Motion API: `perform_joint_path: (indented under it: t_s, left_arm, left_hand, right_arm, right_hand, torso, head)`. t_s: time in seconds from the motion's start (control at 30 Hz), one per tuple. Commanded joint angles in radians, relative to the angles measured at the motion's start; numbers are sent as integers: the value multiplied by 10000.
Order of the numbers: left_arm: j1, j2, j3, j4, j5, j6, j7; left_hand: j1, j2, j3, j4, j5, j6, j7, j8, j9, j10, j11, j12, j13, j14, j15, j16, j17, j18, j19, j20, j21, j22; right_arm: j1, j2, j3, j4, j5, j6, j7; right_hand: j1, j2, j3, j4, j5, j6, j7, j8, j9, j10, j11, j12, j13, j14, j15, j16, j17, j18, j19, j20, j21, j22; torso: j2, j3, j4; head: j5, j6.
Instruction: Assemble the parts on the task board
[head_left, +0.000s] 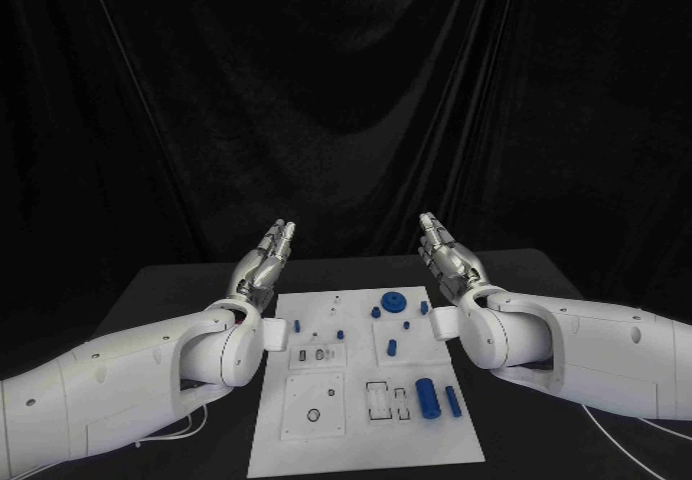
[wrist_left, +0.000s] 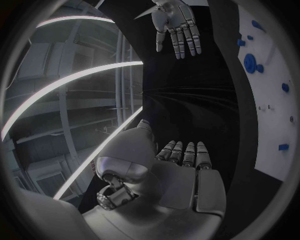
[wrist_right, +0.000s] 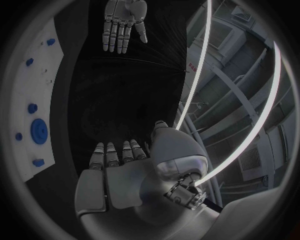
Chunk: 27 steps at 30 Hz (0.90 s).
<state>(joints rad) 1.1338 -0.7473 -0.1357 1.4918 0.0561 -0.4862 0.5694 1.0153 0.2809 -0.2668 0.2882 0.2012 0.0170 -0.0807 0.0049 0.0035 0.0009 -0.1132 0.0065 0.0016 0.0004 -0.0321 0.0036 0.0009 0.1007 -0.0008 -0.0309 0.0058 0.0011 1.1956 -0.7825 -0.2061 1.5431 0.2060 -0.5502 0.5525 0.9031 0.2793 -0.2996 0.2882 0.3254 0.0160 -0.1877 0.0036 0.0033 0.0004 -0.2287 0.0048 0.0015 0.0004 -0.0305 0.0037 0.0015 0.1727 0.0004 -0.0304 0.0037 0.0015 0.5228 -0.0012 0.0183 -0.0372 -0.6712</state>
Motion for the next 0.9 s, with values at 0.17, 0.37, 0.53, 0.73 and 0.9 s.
perform_joint_path:
  t_s: [0.17, 0.37, 0.53, 0.73, 0.9]
  left_arm:
    - [395, 169, -489, -360, 590, 3517, 1361]
    - [546, 233, -718, -500, 723, 4308, 1609]
    - [540, 42, -762, -620, 747, 5015, 1660]
    - [527, -18, -763, -596, 747, 5073, 1556]
    - [522, -69, -763, -583, 747, 5087, 1435]
  left_hand:
    - [175, -84, -150, 34, 42, 25, -151, -3, 13, -9, -2, -65, -16, -4, -764, -36, -9, 510, 8, 129, -58, -11]
    - [255, -105, -206, 30, 122, 87, -178, 11, 27, -9, 29, -65, -16, -4, -538, -36, -9, 716, 8, 565, -58, -11]
    - [492, -141, -192, 22, 162, 277, -101, 52, 63, -9, 154, -65, -16, -4, -447, -36, -9, 784, 8, 701, -58, -11]
    - [536, -89, -191, 37, 180, 238, -164, 36, 52, -9, 292, -65, -16, -4, -348, -36, -9, 789, 8, 864, -58, -11]
    - [1100, -49, -12, 36, 1157, 329, 45, 52, 68, -9, 275, -65, -16, -4, -593, -36, -9, 734, 8, 473, -58, -11]
  right_arm:
    - [51, -17, -13, -11, 702, 812, 183]
    - [51, -17, -13, -11, 702, 812, 183]
    - [38, -111, -13, -373, 701, 1983, -309]
    - [41, -112, -13, -480, 536, 2361, -496]
    - [52, -120, -13, -590, 88, 2767, -613]
  right_hand:
    - [94, -35, -66, -4, -154, 114, 411, 31, 33, -4, 481, -48, -15, -4, -1657, -37, -15, 69, -4, -477, -37, -15]
    - [129, -54, -79, -5, -189, 228, 606, 57, 56, -4, 688, -48, -15, -4, -1460, -37, -15, 70, -4, -236, -37, -15]
    - [190, -82, -80, -12, -192, 322, 714, 76, 73, -4, 818, -48, -15, -4, -1290, -37, -15, 74, -4, -61, -37, -15]
    - [304, -155, -104, 5, -216, 625, 911, 160, 124, -4, 1433, -48, -15, -4, -374, -37, -15, 23, -4, 695, -37, -15]
    - [379, -180, -104, 0, -217, 748, 904, 206, 142, 4, 1939, -36, -8, -4, 343, -37, -15, -15, -4, 1327, -37, -15]
  torso:
    - [-3, -1, 4]
    - [-3, -1, 4]
    - [-2, -1, -1]
    - [0, -2, -1]
    - [8, -1, -2]
  head:
    - [-1, 0]
    - [-1, 0]
    - [-43, -302]
    - [-188, -374]
    - [-201, -454]
